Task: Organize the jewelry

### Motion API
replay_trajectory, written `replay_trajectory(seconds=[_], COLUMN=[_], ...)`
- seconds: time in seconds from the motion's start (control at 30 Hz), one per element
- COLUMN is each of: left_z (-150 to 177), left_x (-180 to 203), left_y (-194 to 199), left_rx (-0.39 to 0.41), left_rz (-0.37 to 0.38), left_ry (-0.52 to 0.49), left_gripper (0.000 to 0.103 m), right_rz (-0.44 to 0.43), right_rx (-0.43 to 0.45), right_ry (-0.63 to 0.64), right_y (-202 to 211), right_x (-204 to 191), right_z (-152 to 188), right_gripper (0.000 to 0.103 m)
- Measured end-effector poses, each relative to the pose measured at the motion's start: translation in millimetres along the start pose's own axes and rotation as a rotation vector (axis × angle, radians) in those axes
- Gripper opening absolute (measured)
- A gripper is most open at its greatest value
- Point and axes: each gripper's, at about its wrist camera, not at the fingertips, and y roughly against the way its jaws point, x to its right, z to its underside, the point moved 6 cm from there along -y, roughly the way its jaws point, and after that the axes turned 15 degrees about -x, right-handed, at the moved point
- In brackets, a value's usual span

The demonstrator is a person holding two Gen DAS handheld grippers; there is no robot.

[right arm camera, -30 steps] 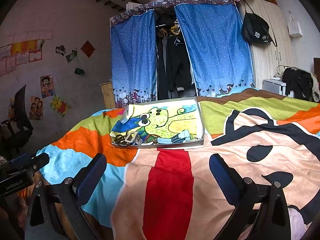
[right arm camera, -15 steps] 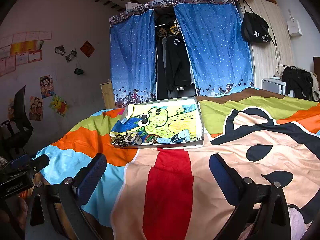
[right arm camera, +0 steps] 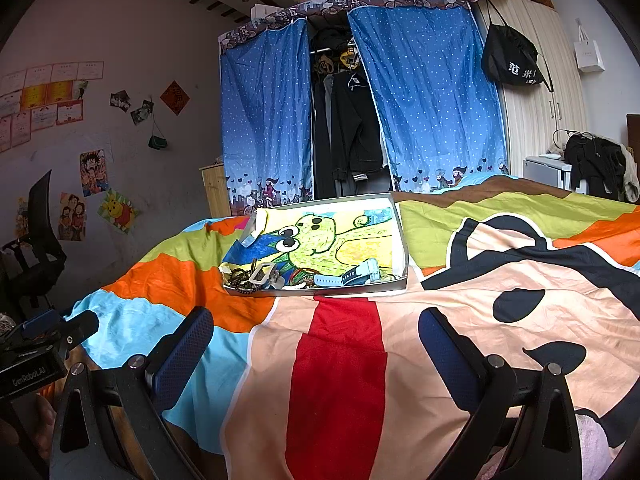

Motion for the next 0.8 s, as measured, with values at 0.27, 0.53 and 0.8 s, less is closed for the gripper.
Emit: replay_trajectory(seconds=[0.27,0.53,0.8], left_z=[1.6,1.5,4.2], left_x=[1.3,0.8,2.3], left_y=[-1.1,-2.9,-9.0], left_rx=[-0.005,-0.01,-0.036], left_rz=[0.012,0.017,0.003], left_ry=[-0.004,-0.02,-0.047], left_gripper=[0.101,0.101,0.101], right_rz=[0.0,0.002,0.001], right_rx=[0.0,-0.002,-0.002], right_ry=[-0.004,-0.003,-0.004], right_y=[-0.5,-1.8,-1.6], right_x=[0.0,1.8,1.7], right_z=[0.6,5.4,4.9], right_gripper=[0.103,0.103,0.103])
